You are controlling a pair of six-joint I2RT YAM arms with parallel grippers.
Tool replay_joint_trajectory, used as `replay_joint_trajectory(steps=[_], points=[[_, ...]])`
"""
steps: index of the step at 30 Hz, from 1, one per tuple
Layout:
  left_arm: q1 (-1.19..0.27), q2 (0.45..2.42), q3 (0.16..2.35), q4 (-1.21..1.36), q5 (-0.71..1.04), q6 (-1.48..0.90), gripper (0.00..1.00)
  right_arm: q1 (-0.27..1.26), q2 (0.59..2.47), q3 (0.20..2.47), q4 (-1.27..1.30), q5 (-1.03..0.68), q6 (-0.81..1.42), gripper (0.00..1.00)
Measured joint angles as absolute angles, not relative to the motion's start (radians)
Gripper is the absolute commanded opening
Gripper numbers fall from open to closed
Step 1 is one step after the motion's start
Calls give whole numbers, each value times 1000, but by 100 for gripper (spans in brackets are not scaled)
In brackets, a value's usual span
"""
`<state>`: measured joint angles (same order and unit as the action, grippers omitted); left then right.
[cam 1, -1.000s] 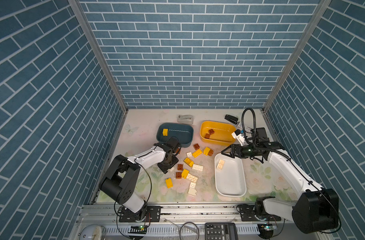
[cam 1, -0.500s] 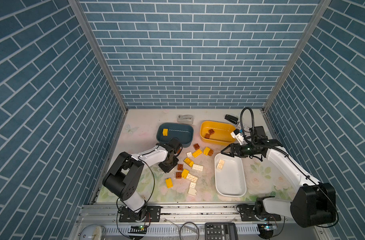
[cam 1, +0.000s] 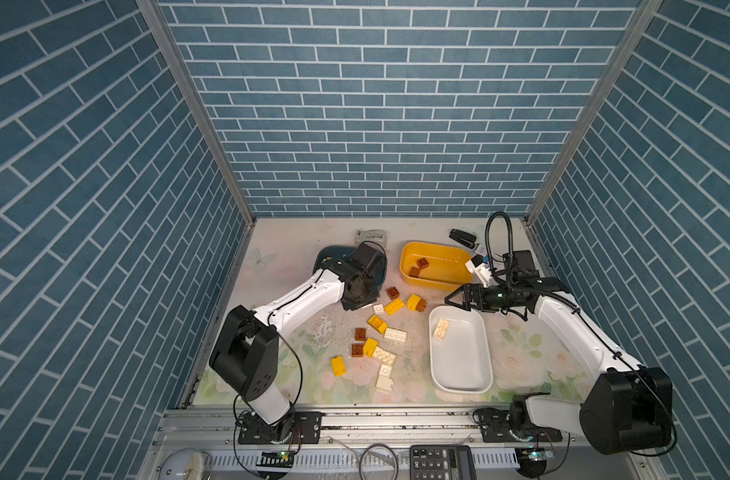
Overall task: Sort the legos into containers by color
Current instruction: 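Carry the small white brick with the left gripper into the white tray and release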
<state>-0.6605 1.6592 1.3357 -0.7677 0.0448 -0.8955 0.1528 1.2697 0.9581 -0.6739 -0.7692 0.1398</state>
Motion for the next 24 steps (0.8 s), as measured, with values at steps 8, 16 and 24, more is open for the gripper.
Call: replay_joint_trajectory(steps=[8, 16, 24], points=[[-840, 1816, 1533, -770, 142, -703, 28, 73, 1234, 956, -678, -748, 112, 99], [-958, 1885, 1582, -773, 205, -618, 28, 38, 1217, 947, -680, -733, 98, 99], [-1057, 1921, 1591, -769, 212, -618, 31, 31, 1205, 939, -681, -723, 97, 98]])
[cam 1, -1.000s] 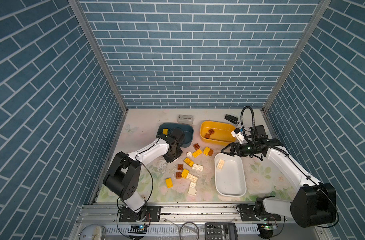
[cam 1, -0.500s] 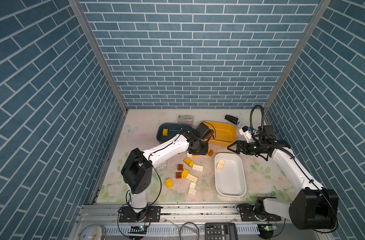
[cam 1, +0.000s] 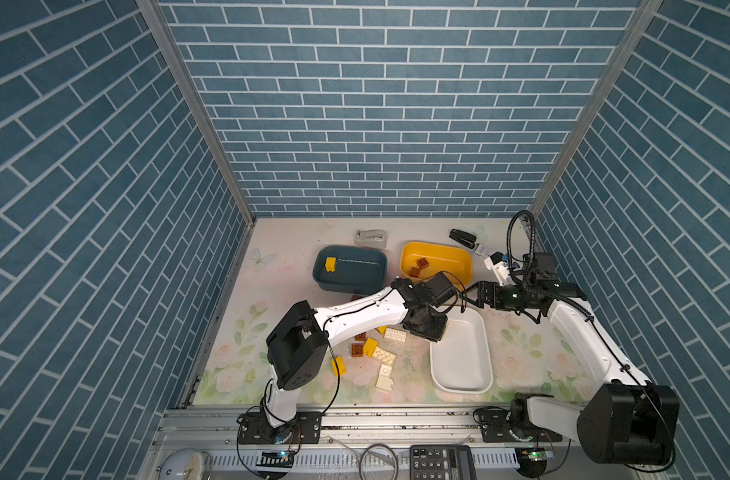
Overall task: Sort the legos into containers by color
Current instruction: 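Carry the small white brick with the left gripper into the white tray and release, then return the left gripper to the pile and grasp a yellow brick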
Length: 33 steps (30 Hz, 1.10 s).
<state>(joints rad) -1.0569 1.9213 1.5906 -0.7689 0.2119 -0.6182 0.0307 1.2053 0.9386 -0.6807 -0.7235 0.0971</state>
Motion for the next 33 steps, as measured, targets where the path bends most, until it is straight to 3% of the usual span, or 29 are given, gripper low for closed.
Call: replay_joint_trajectory(steps=[6, 11, 18, 25, 33], points=[[-1078, 1967, 1599, -726, 207, -638, 32, 24, 1172, 931, -698, -701, 88, 99], [-1081, 1975, 1598, -706, 203, -649, 56, 18, 1157, 921, -730, -692, 67, 98], [-1080, 1937, 1587, -713, 199, -661, 71, 14, 1156, 920, -750, -694, 47, 99], [-1051, 1677, 1411, -816, 155, -672, 79, 14, 1156, 918, -747, -746, 48, 98], [-949, 1378, 1126, -961, 71, -782, 79, 60, 1129, 870, -699, -805, 105, 99]])
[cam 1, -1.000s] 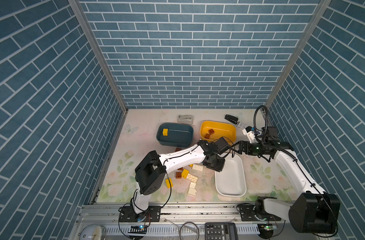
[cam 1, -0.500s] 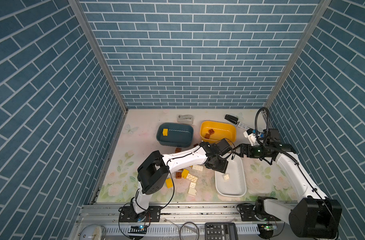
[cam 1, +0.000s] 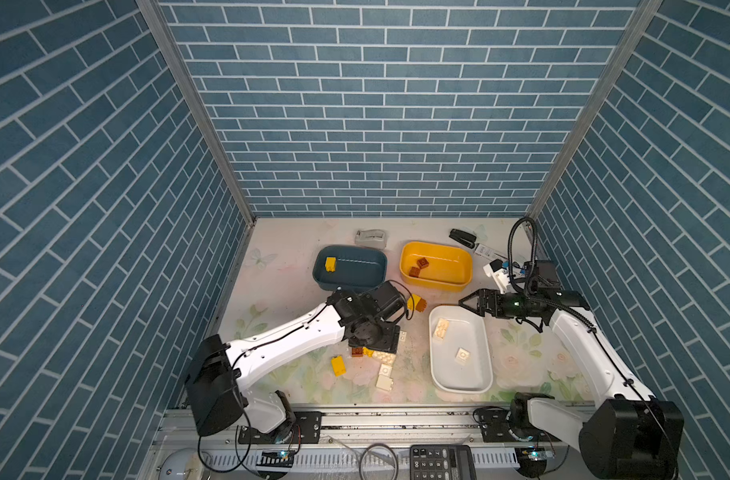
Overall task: Sort the legos into containers by color
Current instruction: 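Return the left gripper to the pile and grasp a yellow brick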
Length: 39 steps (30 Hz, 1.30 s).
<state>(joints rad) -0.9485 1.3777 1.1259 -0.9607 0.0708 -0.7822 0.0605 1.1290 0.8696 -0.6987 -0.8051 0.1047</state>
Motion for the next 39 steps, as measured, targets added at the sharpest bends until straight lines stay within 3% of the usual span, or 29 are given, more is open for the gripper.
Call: replay_joint_trajectory(steps=[7, 15, 21, 30, 39], points=[[-809, 1221, 890, -994, 42, -864, 79, 197, 1082, 799, -596, -807, 216, 99], [-739, 1218, 752, -941, 40, -876, 73, 290, 1065, 751, -511, -784, 315, 99], [-738, 1286, 705, -837, 54, -886, 63, 295, 1062, 752, -509, -770, 318, 98], [-737, 1343, 663, -752, 69, -894, 30, 295, 1056, 763, -552, -772, 317, 98], [-685, 1324, 864, -885, 35, -791, 28, 297, 1052, 790, -529, -775, 326, 99]])
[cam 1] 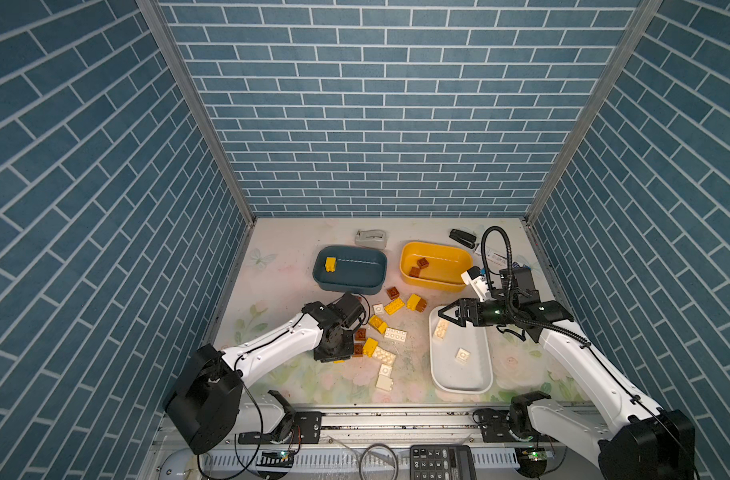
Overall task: Sort the legos into containers by color
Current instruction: 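Return the left gripper to the pile and grasp a yellow brick, then carry the yellow brick with the left gripper into the teal bin and release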
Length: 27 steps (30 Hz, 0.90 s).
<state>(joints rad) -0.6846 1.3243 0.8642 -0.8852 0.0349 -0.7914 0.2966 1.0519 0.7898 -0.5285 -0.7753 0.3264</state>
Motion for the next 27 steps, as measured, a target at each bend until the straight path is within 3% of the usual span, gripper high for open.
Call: replay_joint_trajectory(steps=[6, 16, 27], points=[[-584, 1377, 1121, -949, 2, -628, 28, 298, 1082, 791, -440, -782, 364, 99], [-422, 1670, 1443, -930, -30, -336, 29, 301, 1139, 826, -323, -778, 397, 99], [-341, 1990, 1711, -869, -86, -142, 30, 301, 1148, 875, -331, -750, 392, 99]])
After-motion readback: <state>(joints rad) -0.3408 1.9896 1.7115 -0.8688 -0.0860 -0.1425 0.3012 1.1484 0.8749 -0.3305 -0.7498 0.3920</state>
